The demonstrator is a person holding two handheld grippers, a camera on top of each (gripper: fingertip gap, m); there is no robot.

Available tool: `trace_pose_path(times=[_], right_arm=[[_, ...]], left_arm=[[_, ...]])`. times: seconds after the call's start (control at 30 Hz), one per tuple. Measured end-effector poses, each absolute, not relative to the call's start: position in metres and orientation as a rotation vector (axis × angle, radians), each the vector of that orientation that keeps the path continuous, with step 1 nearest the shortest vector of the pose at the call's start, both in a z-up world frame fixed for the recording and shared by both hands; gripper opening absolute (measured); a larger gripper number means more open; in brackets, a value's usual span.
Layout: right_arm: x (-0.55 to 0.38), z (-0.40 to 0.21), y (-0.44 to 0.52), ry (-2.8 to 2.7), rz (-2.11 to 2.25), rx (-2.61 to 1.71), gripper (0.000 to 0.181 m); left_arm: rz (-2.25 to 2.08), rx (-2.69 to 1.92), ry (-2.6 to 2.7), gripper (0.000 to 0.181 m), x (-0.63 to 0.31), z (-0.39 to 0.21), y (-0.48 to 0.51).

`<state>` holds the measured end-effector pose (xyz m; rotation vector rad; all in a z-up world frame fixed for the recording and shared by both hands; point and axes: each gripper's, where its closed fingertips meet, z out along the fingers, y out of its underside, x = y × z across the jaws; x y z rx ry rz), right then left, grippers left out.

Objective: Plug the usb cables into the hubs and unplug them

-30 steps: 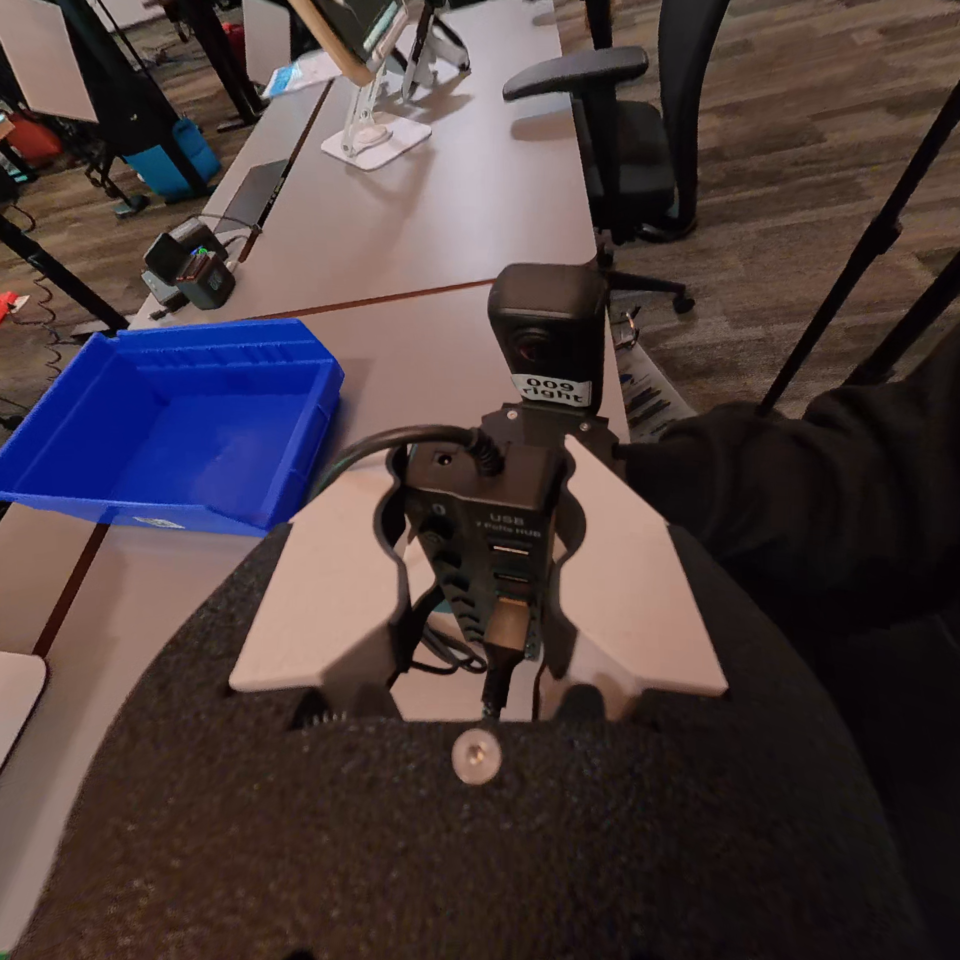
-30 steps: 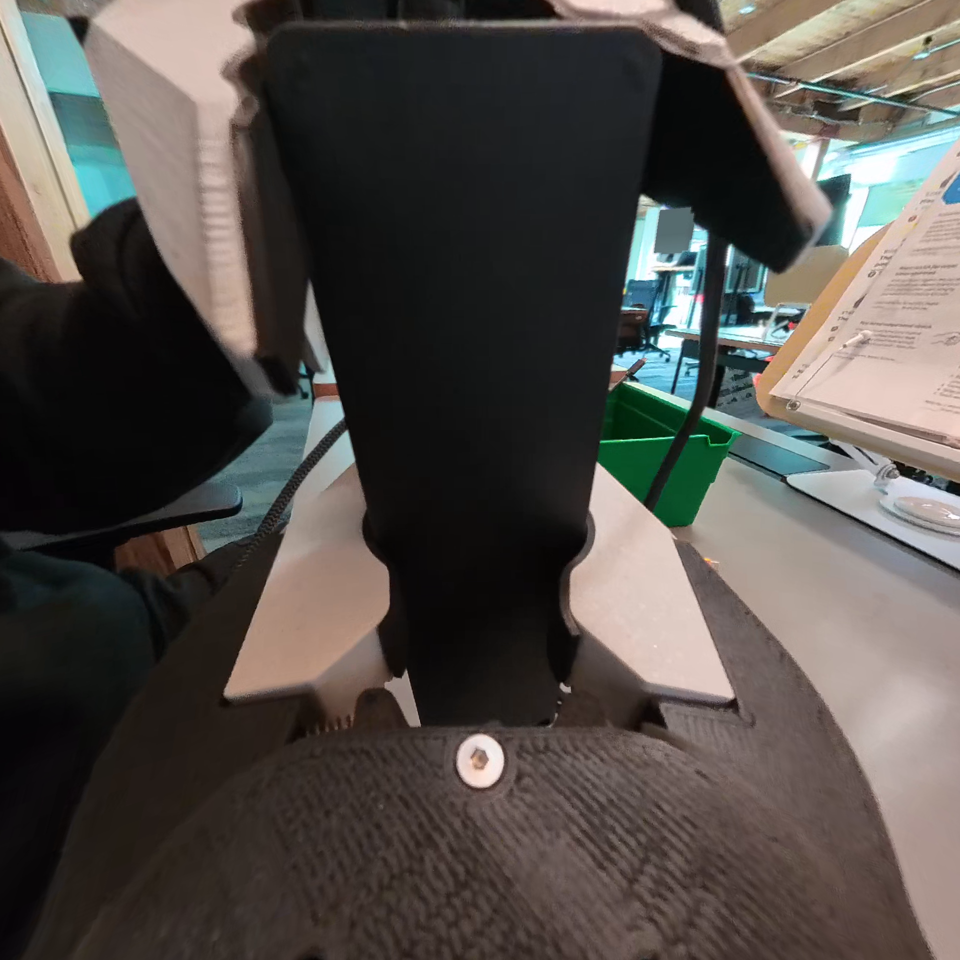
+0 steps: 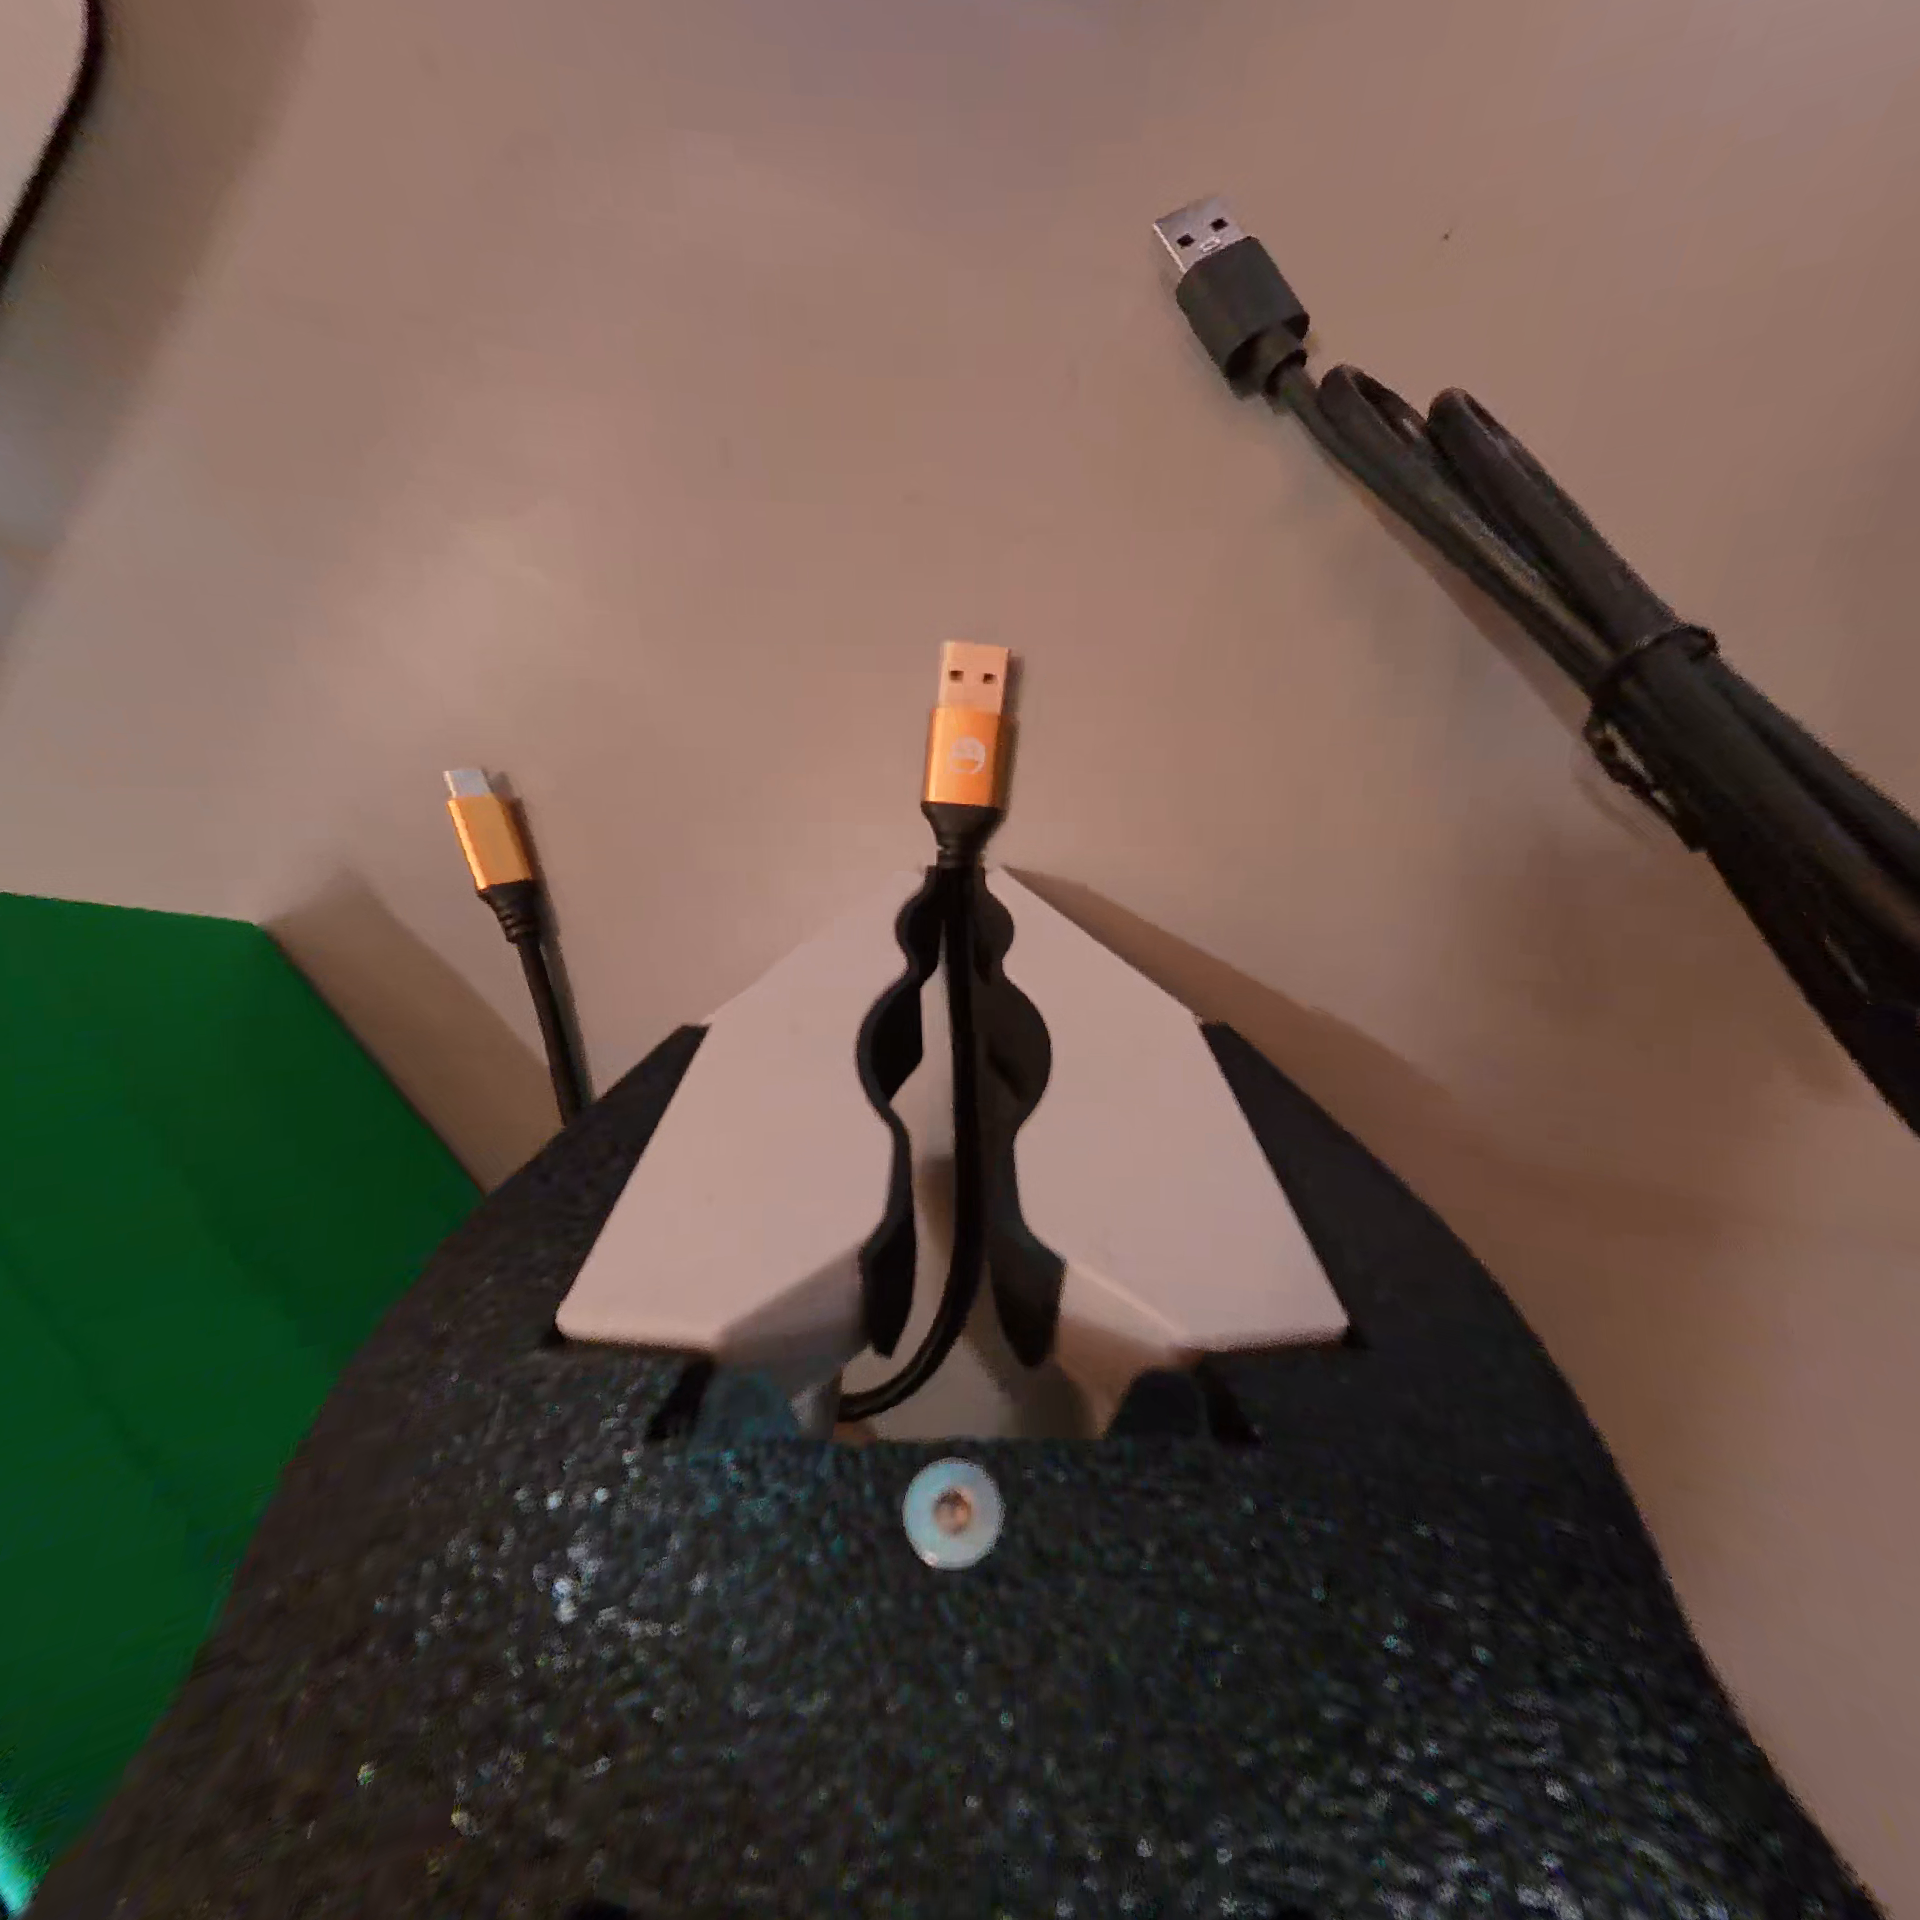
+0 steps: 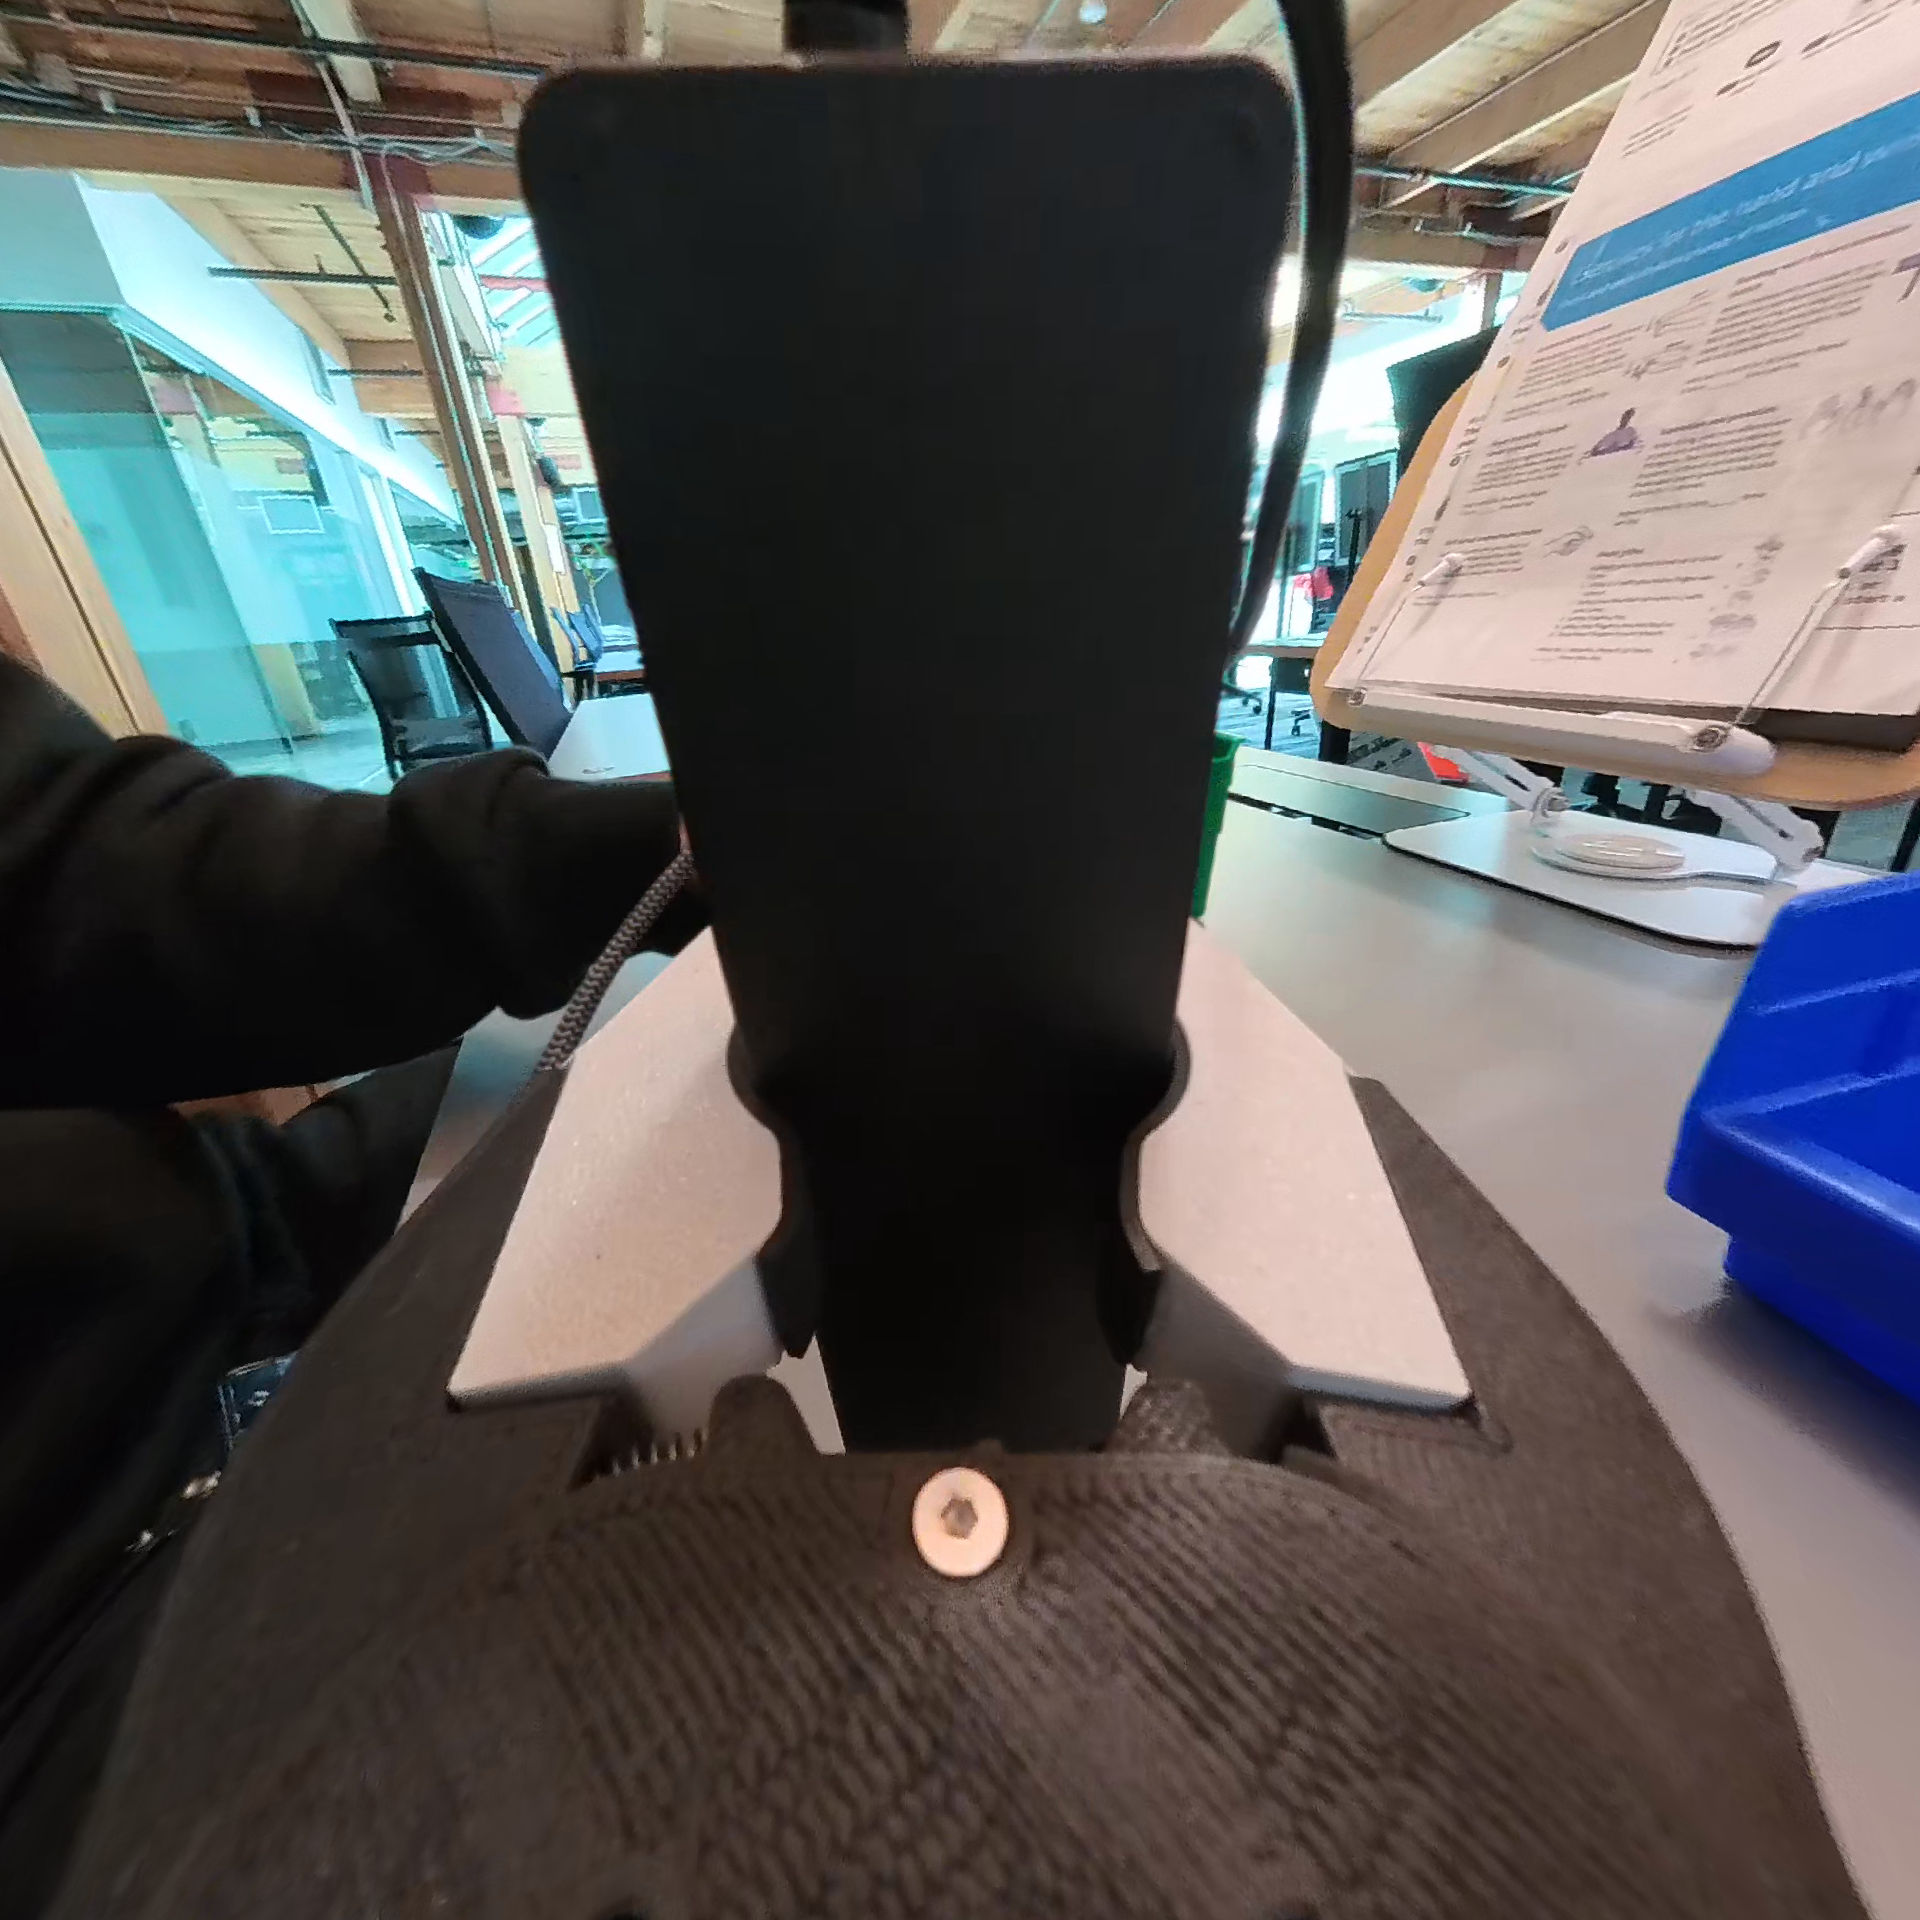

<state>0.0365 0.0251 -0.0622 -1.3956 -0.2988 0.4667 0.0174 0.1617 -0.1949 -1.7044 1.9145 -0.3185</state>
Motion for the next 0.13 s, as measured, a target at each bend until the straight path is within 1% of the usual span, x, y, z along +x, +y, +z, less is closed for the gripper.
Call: trace_pose_path(times=[0.13], right_arm=[[0.029,-0.057,0.024,-0.316,0.508,-1.364,0.065]], left_arm=[[-0.364,-1.748,1.898,0.001,0.012,-0.184,0.154]])
